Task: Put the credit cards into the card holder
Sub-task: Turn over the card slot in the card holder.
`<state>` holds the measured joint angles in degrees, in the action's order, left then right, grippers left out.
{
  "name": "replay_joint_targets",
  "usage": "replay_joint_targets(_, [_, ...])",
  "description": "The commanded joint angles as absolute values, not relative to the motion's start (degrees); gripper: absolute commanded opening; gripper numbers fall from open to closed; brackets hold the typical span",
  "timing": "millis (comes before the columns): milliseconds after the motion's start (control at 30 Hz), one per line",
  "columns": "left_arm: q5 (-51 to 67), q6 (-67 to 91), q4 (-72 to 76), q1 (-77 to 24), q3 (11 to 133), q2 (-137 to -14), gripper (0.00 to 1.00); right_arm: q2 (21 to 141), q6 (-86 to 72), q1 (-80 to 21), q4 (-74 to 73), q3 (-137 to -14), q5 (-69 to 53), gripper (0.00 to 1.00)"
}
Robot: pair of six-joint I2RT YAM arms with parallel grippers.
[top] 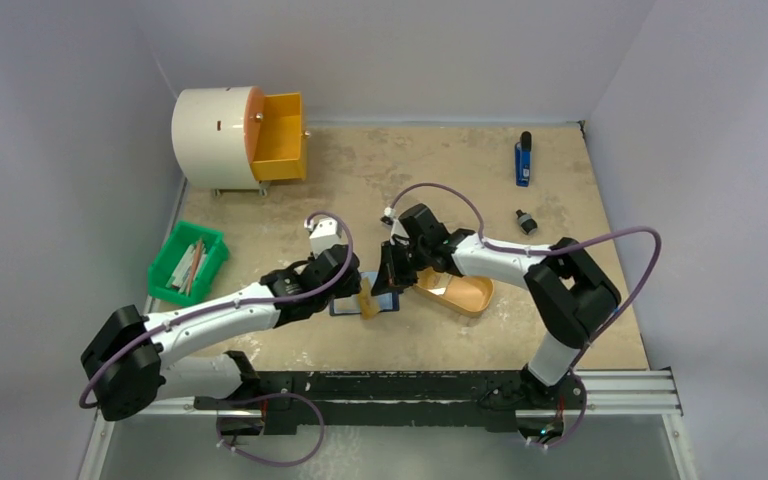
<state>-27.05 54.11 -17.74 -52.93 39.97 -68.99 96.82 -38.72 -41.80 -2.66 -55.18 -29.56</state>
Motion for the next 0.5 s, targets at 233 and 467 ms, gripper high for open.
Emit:
replay_joint_targets(233, [-30.78, 55.31, -15.39, -53.00, 37.80, -69.60, 0.29, 100.58, -41.03, -42.43, -0.29, -58.18, -29.88, 0.00])
replay_joint_targets(467, [-33.52, 57.55, -13.27, -52.89, 34.88, -75.12, 0.16, 97.30, -41.55, -42.43, -0.26, -55.96, -29.50, 0.00])
